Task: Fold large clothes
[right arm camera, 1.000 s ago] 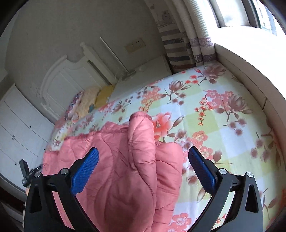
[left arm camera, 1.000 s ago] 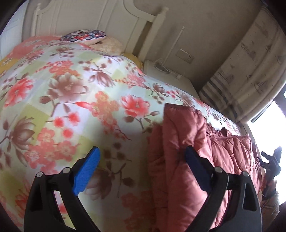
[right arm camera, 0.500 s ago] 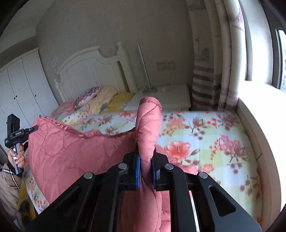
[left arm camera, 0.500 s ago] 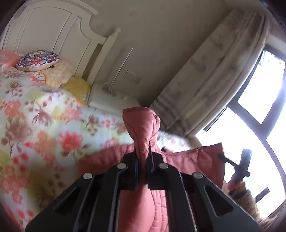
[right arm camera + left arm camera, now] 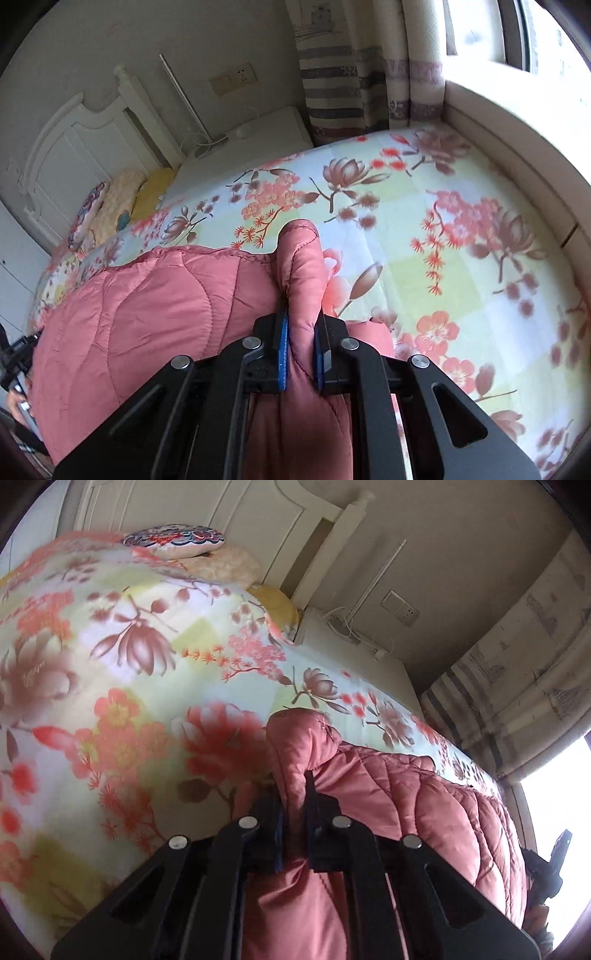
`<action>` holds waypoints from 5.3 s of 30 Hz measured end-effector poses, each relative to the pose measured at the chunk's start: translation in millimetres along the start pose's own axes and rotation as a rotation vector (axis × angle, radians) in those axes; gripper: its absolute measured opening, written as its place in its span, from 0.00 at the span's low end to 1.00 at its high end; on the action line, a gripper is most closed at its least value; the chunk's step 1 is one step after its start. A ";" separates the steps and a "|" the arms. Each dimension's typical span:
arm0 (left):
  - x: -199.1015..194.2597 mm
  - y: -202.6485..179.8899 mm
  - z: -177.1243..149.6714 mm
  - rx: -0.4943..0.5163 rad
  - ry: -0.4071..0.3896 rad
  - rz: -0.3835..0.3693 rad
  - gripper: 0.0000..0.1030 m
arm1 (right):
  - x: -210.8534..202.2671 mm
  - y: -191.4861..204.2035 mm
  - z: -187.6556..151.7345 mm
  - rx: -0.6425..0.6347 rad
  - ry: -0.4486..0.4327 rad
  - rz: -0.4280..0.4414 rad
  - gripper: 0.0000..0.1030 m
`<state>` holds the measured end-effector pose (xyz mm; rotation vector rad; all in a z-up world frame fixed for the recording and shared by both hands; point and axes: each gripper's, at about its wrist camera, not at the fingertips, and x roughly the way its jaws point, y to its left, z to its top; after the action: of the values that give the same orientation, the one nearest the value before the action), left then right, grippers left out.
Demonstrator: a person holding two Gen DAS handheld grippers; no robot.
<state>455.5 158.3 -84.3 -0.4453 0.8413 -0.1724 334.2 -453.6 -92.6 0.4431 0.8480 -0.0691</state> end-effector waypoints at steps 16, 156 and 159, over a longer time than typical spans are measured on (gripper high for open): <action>-127.1 -107.7 -1.6 0.286 -0.395 0.195 0.98 | -104.4 41.6 21.9 -0.067 -0.157 0.175 0.92; 23.9 -95.5 -61.8 0.471 0.061 0.306 0.98 | -42.0 209.2 -71.2 -0.444 0.001 0.136 0.96; 24.0 -95.7 -61.9 0.471 0.061 0.306 0.98 | -58.6 222.1 -105.2 -0.529 -0.021 0.140 0.96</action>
<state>427.4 45.8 -93.9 0.1317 0.8857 -0.0957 272.3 -216.3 -32.0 0.0026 0.7764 0.2750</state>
